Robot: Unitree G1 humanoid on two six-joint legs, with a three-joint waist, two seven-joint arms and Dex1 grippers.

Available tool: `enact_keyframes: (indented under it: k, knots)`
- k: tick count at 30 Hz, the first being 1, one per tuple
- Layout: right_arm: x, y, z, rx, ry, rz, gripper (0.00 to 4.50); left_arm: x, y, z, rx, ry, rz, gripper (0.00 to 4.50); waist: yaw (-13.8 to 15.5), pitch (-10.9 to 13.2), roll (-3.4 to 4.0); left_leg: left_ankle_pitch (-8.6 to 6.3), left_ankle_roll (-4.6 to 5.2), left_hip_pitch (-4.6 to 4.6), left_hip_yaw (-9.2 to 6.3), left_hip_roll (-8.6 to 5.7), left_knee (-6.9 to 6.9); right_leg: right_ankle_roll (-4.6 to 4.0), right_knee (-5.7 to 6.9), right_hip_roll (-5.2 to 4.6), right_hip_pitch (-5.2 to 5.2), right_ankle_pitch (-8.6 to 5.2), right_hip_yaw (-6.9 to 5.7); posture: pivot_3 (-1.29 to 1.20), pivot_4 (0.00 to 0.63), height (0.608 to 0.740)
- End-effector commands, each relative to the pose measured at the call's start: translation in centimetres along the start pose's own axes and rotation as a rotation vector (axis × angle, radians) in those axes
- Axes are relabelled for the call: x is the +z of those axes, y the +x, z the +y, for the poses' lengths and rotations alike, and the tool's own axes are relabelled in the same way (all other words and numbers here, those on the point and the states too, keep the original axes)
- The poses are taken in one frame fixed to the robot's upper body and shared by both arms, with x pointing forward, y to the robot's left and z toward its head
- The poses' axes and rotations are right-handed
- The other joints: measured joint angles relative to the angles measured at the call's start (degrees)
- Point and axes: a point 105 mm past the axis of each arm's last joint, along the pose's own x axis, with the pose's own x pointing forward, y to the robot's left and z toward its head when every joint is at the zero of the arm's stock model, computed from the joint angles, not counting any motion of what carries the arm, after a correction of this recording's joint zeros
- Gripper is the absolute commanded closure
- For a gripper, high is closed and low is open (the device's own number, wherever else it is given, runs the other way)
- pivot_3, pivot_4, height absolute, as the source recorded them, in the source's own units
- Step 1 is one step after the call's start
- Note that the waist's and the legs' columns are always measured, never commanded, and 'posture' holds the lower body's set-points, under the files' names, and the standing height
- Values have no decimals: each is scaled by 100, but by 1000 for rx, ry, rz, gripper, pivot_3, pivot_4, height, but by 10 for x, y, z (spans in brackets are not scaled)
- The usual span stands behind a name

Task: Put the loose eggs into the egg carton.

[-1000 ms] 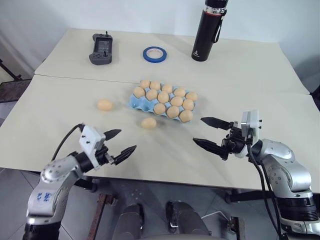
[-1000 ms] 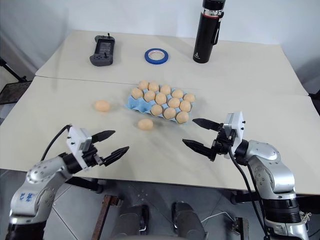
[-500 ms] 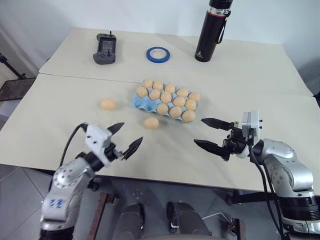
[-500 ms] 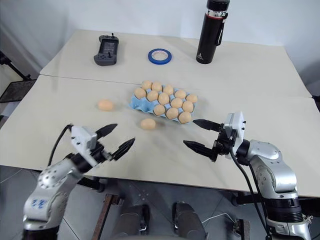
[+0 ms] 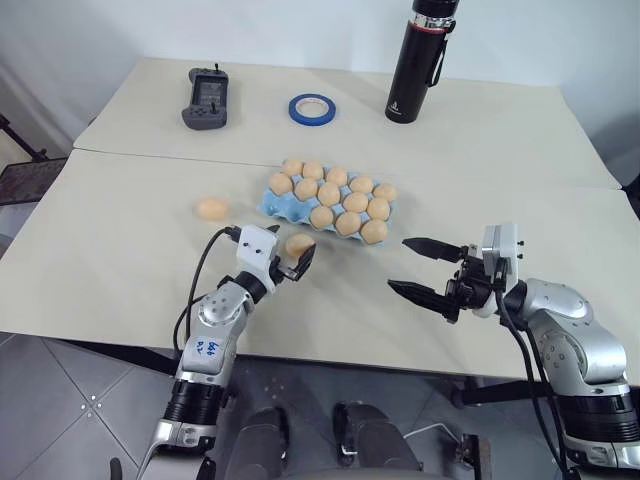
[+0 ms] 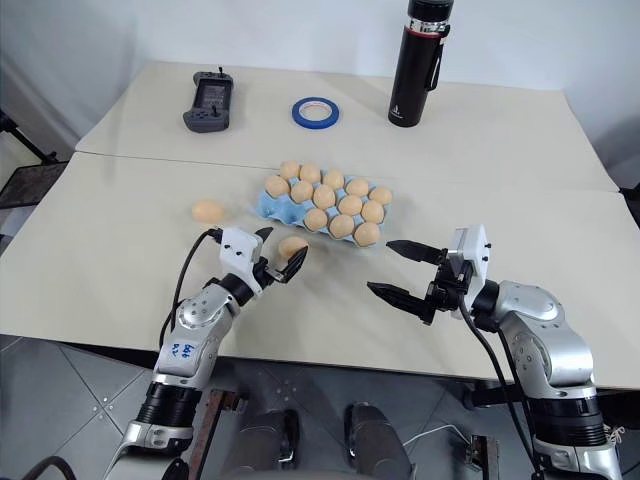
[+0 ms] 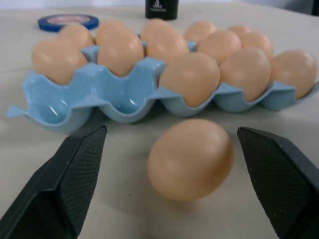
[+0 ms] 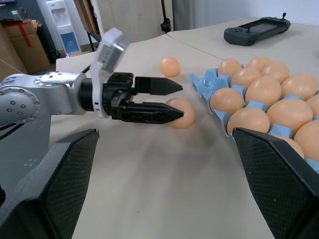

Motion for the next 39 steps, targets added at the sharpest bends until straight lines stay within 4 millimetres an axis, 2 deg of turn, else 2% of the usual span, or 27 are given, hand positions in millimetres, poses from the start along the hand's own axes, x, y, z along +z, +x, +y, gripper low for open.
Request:
enact_keyframes:
  k: [1, 3, 6, 8, 11, 14, 16, 18, 26, 31, 32, 38, 39]
  knots:
    - [7, -6, -2, -11, -36, -4, 0, 5, 7, -9, -44, 20, -49, 413, 4, 0, 0, 0, 0, 1, 0, 0, 0, 0, 0, 0, 1, 0, -1, 0, 150, 740]
    - [7, -6, -3, -12, -36, -5, 0, 1, 8, -10, -50, 4, -48, 877, -1, 0, 0, 0, 0, 2, 0, 0, -1, 0, 0, 0, 1, 0, -1, 0, 150, 740]
    - [6, -7, -4, -12, -35, -3, 0, 0, 10, -13, -68, 2, -56, 1896, -1, -1, 1, 0, 0, 2, 0, 0, -3, 0, 0, 0, 1, 0, -1, 0, 150, 740]
    - [5, -8, -4, -16, -35, -2, 0, 8, 9, -11, -58, -1, -84, 2385, 0, 0, 1, 0, 0, 2, 0, 0, -2, 0, 0, 0, 1, 0, -1, 0, 150, 740]
    - [4, -10, -5, -17, -35, 4, 0, 21, 7, -7, -43, 24, -116, 2521, 0, 0, 1, 0, 0, 2, 0, 0, 0, 0, 0, 0, 2, 0, -1, 0, 150, 740]
    - [3, -12, -6, -22, -34, 7, 0, 48, 5, 2, -2, 82, -188, 2601, 0, 0, 1, 0, 0, 2, 0, 0, -2, 0, 0, 0, 2, 0, -1, 0, 150, 740]
    - [2, -12, -6, -23, -31, 8, 0, 71, 4, 18, 77, 77, -255, 2622, 0, 0, 0, 0, 0, 2, 0, 0, -2, 0, 0, 0, 2, 0, -1, 0, 150, 740]
    - [1, -11, -7, -22, -28, 9, 0, 85, 6, 24, 100, 87, -290, 2622, 2, 0, 0, 0, 0, 2, 0, 0, 1, 1, 2, 0, 2, 1, -1, 0, 150, 740]
    - [-1, -9, -9, -16, -26, -2, 0, 74, 36, 42, 114, 95, -216, 2622, 3, 0, 1, 2, 3, 7, 0, -2, 2, 8, -6, 0, 13, 4, -2, 0, 150, 740]
    - [-4, -10, -10, -27, -29, -4, 0, 72, 50, 40, 68, 79, -218, 2622, 2, 0, 0, 1, 2, 5, 0, -1, -1, 9, -11, 0, 13, 5, -3, 0, 150, 740]
    - [-4, -11, -10, -29, -28, -3, 0, 72, 52, 38, 56, 80, -219, 1955, 3, 0, 0, 1, 2, 5, 0, -1, -2, 9, -12, 0, 13, 5, -3, 0, 150, 740]
    - [-7, -12, -8, -40, -23, -1, 0, 69, 56, 26, -7, 59, -212, 41, 4, 0, 0, 0, 1, 4, 0, -1, -4, 9, -15, 0, 13, 5, -4, 0, 150, 740]
    - [-7, -13, -8, -39, -23, 0, 0, 68, 55, 25, -11, 57, -209, 10, 2, 0, 0, 0, 1, 5, 0, -1, -3, 10, -15, 0, 13, 5, -4, 0, 150, 740]
